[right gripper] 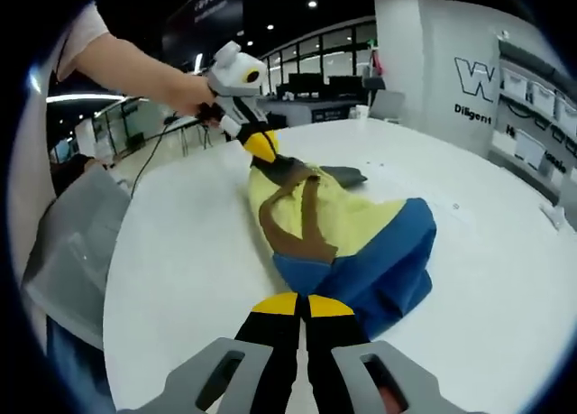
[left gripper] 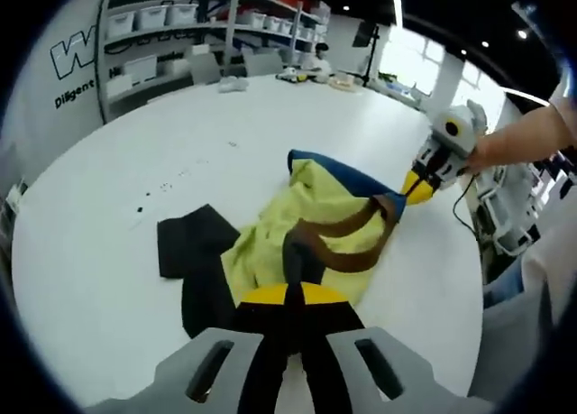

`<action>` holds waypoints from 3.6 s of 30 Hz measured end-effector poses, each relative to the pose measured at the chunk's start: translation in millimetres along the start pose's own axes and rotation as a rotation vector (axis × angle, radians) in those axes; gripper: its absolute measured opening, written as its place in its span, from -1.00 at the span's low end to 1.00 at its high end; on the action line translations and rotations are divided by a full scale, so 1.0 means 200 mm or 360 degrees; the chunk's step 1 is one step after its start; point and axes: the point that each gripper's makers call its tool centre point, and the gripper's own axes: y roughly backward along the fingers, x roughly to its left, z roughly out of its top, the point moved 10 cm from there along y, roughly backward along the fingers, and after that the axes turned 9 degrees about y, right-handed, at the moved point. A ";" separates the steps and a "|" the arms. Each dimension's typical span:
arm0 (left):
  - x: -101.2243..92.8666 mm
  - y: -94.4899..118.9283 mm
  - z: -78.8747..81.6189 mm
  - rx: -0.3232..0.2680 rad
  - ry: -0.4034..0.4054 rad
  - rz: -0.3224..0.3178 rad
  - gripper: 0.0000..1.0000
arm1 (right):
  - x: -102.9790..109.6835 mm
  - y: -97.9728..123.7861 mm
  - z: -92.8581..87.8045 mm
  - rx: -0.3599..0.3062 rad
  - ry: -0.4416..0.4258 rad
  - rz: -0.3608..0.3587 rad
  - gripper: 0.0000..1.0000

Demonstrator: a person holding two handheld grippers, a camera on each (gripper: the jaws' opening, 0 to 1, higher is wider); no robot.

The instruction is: Fold the garment on the visible template until the final outline fits inside the template.

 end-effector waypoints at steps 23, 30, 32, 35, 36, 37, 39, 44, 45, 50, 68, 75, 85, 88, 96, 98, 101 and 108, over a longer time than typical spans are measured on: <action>-0.41 0.38 -0.52 -0.0150 0.0185 -0.0023 -0.93 | 0.21 0.12 0.03 -0.0025 -0.0253 0.0089 -1.00; -0.58 0.48 -0.65 -0.0102 0.0180 -0.0097 -0.94 | 0.39 0.22 0.01 0.0037 -0.0234 0.0257 -1.00; -0.62 0.52 -0.67 -0.0104 0.0186 -0.0109 -0.94 | 0.44 0.26 0.02 0.0030 -0.0228 0.0330 -1.00; -0.67 0.57 -0.71 -0.0109 0.0205 -0.0138 -0.94 | 0.52 0.31 0.02 0.0052 -0.0206 0.0415 -1.00; -0.68 0.58 -0.72 -0.0106 0.0214 -0.0148 -0.94 | 0.54 0.32 0.02 0.0049 -0.0207 0.0433 -1.00; -0.70 0.60 -0.74 -0.0093 0.0220 -0.0170 -0.94 | 0.56 0.33 0.02 0.0050 -0.0207 0.0455 -1.00; -0.74 0.62 -0.75 -0.0078 0.0221 -0.0208 -0.94 | 0.60 0.35 0.02 0.0056 -0.0218 0.0526 -1.00; -0.76 0.67 -0.75 -0.0074 0.0214 -0.0251 -0.94 | 0.67 0.40 0.04 0.0050 -0.0228 0.0673 -1.00; -0.75 0.68 -0.74 -0.0084 0.0217 -0.0254 -0.94 | 0.66 0.41 0.05 0.0046 -0.0235 0.0688 -1.00; -0.68 0.68 -0.61 -0.0189 0.0166 -0.0188 -0.94 | 0.57 0.41 0.10 -0.0002 -0.0226 0.0617 -1.00; -0.21 0.49 -0.01 -0.0352 0.0022 0.0032 -0.94 | -0.11 0.20 0.38 -0.0134 -0.0131 0.0223 -1.00; -0.02 0.35 0.11 -0.0325 0.0057 0.0108 -0.93 | -0.32 0.05 0.42 -0.0139 -0.0171 0.0083 -1.00; 0.21 0.07 0.20 -0.0275 0.0183 0.0310 -0.93 | -0.55 -0.22 0.35 0.0011 -0.0193 -0.0189 -1.00; 0.25 0.00 0.20 -0.0224 0.0217 0.0376 -0.93 | -0.59 -0.29 0.32 0.0063 -0.0215 -0.0241 -1.00; 0.31 -0.07 0.17 -0.0178 0.0330 0.0479 -0.94 | -0.64 -0.45 0.27 0.0156 -0.0261 -0.0337 -1.00; 0.31 -0.07 0.16 -0.0175 0.0347 0.0477 -0.94 | -0.65 -0.48 0.27 0.0184 -0.0241 -0.0335 -1.00; 0.31 -0.05 0.12 -0.0180 0.0358 0.0485 -0.86 | -0.65 -0.50 0.27 0.0186 -0.0230 -0.0351 -1.00; 0.26 0.01 0.00 -0.0179 0.0400 0.0455 -0.75 | -0.63 -0.45 0.24 0.0215 -0.0218 -0.0397 -0.86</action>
